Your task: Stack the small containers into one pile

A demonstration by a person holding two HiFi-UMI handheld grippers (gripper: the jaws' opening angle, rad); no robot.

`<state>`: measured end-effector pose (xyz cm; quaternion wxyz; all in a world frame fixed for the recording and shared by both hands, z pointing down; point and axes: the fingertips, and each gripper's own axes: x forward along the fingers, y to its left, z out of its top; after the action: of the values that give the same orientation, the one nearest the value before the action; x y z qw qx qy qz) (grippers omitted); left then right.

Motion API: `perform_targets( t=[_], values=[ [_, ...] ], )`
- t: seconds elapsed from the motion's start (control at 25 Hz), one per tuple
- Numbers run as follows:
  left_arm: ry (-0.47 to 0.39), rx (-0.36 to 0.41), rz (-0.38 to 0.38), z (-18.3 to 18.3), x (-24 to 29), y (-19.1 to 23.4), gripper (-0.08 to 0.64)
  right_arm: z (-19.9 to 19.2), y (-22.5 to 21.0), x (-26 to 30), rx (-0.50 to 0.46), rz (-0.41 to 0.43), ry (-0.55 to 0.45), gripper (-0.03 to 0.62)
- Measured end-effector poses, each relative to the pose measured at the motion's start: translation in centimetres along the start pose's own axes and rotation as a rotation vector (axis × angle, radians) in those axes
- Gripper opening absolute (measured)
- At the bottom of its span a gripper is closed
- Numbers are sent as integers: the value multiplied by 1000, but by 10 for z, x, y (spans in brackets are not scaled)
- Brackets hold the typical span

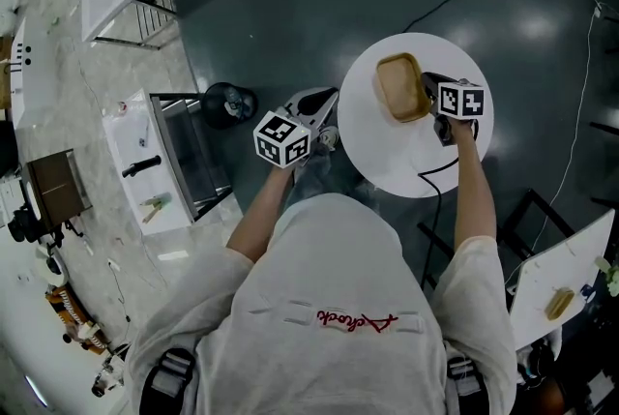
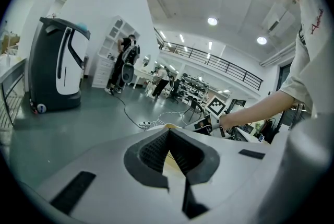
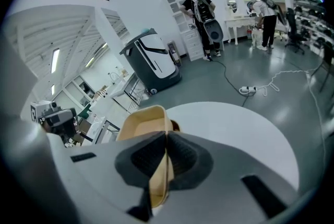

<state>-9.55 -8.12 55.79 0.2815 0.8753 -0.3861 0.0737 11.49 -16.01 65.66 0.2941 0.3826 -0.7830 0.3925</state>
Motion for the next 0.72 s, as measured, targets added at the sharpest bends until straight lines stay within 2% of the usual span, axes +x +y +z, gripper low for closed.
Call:
perform_targets(
  t=[0.36,0.72],
  values=[
    [12,-2,-12,-3,8,-3,11,-15,-6,3,-35,-2,81,28],
    [17,-5,0,-4,3,1,11,-36,-17,12,17,-44,94,29]
  ],
)
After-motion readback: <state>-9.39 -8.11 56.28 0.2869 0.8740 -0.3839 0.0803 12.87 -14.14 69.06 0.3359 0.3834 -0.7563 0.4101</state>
